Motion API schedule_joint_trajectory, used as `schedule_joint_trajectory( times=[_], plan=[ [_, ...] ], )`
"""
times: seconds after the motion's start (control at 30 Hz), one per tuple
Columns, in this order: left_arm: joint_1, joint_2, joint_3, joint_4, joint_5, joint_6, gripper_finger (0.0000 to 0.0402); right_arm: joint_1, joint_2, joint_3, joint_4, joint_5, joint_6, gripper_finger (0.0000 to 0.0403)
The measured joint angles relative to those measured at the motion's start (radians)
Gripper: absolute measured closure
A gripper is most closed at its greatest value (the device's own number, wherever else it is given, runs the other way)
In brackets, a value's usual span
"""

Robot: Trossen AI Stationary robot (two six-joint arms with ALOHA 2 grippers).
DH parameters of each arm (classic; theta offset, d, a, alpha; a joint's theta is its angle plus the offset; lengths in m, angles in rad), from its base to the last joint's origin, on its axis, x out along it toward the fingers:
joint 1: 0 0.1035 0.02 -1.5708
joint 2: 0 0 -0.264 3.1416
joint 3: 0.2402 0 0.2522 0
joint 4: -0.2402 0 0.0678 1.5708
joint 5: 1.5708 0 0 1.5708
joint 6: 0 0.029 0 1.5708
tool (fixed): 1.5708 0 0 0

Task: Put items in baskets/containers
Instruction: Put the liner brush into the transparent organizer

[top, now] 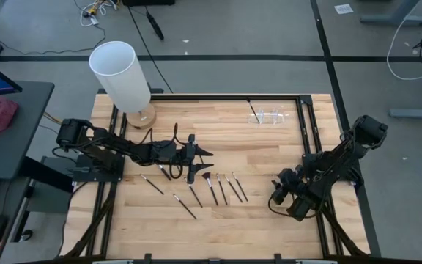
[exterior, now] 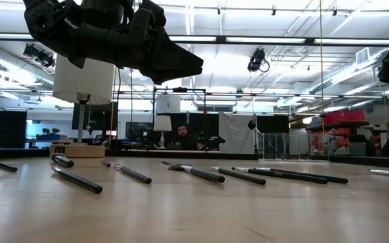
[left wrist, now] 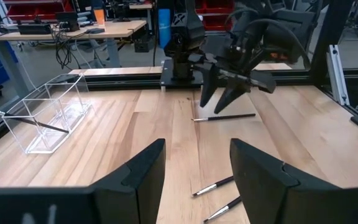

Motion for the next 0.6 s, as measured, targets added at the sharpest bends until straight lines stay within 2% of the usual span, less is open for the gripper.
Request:
schedule_joint_trajectory(
  times=[0.1, 0.3, 0.43, 0.6],
  plan=[
    [0.000, 0.000, 0.000, 0.000, 0.000, 0.000, 0.0218, 0.009, 0.005, 0.000, 0.016, -0.047, 0.022, 0.0229],
    [0.000, 0.000, 0.000, 0.000, 0.000, 0.000, 0.0218, 0.031, 0.081, -0.033, 0.104, -0.056, 0.064, 0.0195],
    [0.000, 0.000, 0.000, 0.000, 0.000, 0.000, 0.0218, 0.036, 0.184, -0.049, 0.167, 0.013, 0.063, 0.0191],
    [0.000, 0.000, 0.000, 0.000, 0.000, -0.001, 0.0218, 0.072, 0.293, -0.051, 0.207, 0.134, 0.146, 0.0228]
  ],
)
